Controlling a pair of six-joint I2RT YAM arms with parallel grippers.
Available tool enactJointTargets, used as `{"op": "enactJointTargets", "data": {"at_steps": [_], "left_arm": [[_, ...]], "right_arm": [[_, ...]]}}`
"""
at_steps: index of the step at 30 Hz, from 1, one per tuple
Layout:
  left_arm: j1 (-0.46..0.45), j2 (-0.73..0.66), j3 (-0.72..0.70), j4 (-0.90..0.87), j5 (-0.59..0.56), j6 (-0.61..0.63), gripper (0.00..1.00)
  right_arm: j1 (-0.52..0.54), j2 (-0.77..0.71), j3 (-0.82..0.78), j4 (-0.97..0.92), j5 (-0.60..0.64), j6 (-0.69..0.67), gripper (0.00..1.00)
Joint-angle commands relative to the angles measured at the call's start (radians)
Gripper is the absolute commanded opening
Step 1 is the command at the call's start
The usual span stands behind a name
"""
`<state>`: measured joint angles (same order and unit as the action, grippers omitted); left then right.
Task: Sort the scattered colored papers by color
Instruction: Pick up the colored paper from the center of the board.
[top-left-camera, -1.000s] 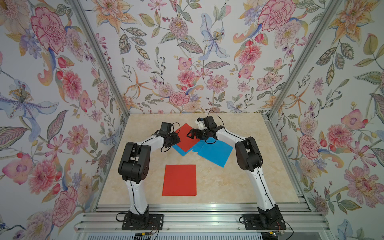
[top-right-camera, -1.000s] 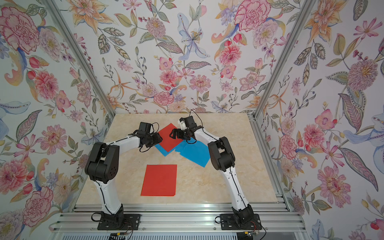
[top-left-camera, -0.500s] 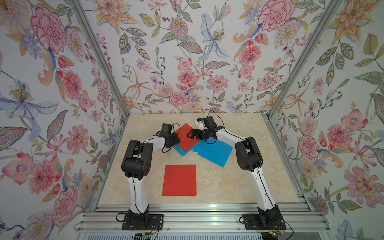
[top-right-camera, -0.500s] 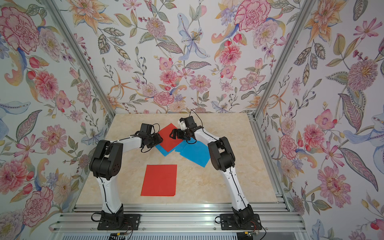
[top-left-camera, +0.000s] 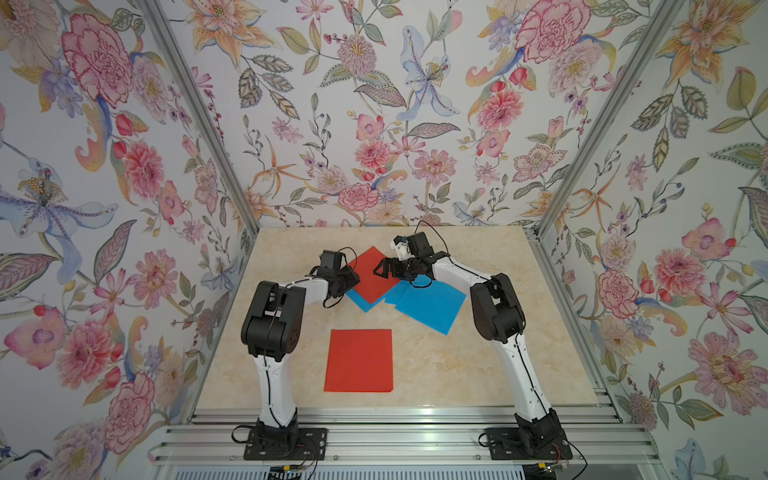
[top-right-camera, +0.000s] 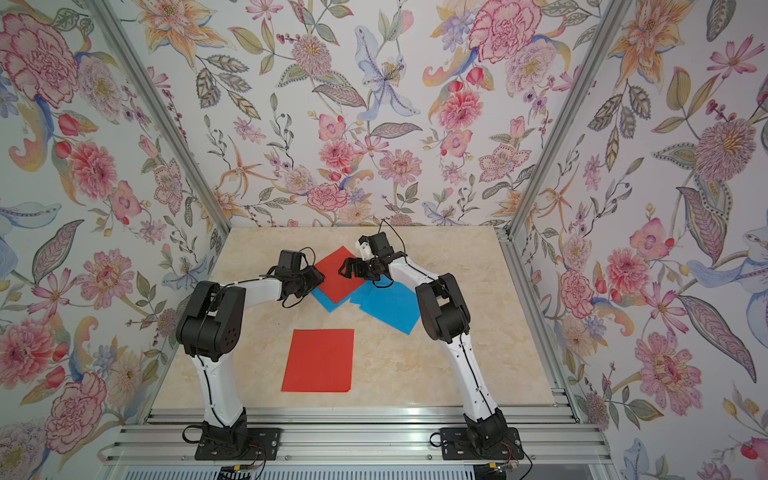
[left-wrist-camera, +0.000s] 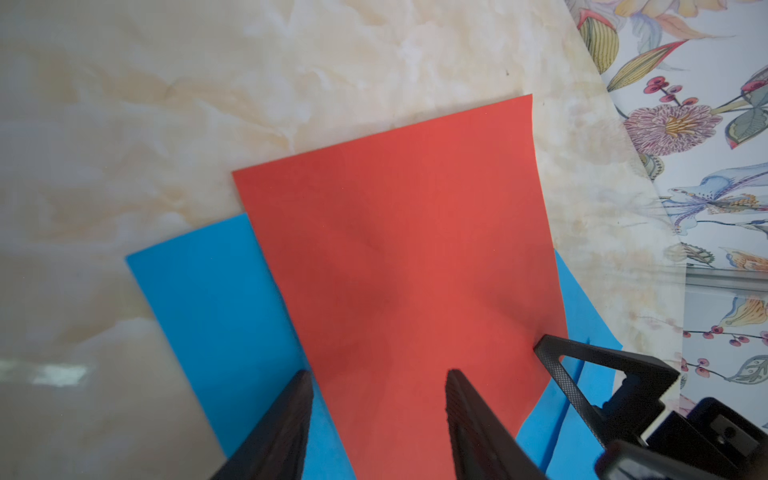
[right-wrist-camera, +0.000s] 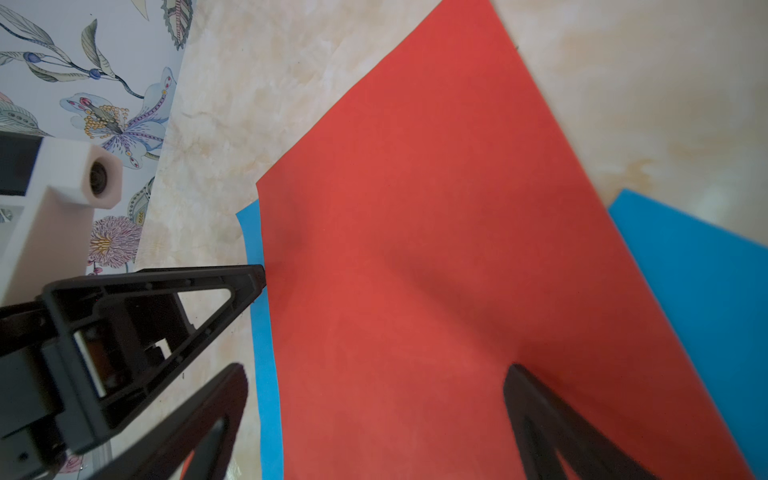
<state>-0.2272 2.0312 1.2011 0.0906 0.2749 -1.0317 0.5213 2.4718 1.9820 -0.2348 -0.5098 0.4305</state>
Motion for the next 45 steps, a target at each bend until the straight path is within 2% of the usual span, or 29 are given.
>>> {"op": "enactJointTargets", "data": {"at_steps": [1, 7, 18, 23, 28, 36, 45], "left_arm": [[-0.007, 0.018, -0.062, -0.069, 0.021, -0.113, 0.55], [-0.029, -0.013, -0.095, -0.061, 0.002, -0.174, 0.56], [-0.053, -0.002, -0.064, -0.044, -0.014, -0.203, 0.56], [-0.056, 0.035, -0.133, 0.161, 0.012, -0.309, 0.57], [-0.067, 0.052, -0.128, 0.175, 0.017, -0.305, 0.55], [-0.064, 0.018, -0.127, 0.175, 0.009, -0.266, 0.44], [-0.064, -0.006, -0.117, 0.167, 0.009, -0.236, 0.25]], "right_arm": [[-0.001, 0.042, -0.009, -0.001, -0.016, 0.016, 1.00], [-0.001, 0.042, -0.007, 0.005, -0.019, 0.019, 1.00], [0.000, 0.045, -0.008, 0.011, -0.025, 0.024, 1.00], [-0.001, 0.046, -0.010, 0.008, -0.026, 0.020, 1.00], [-0.003, 0.041, -0.014, 0.002, -0.026, 0.013, 1.00], [-0.002, 0.041, -0.024, 0.010, -0.027, 0.017, 1.00], [0.000, 0.044, -0.035, 0.019, -0.029, 0.020, 1.00]]}}
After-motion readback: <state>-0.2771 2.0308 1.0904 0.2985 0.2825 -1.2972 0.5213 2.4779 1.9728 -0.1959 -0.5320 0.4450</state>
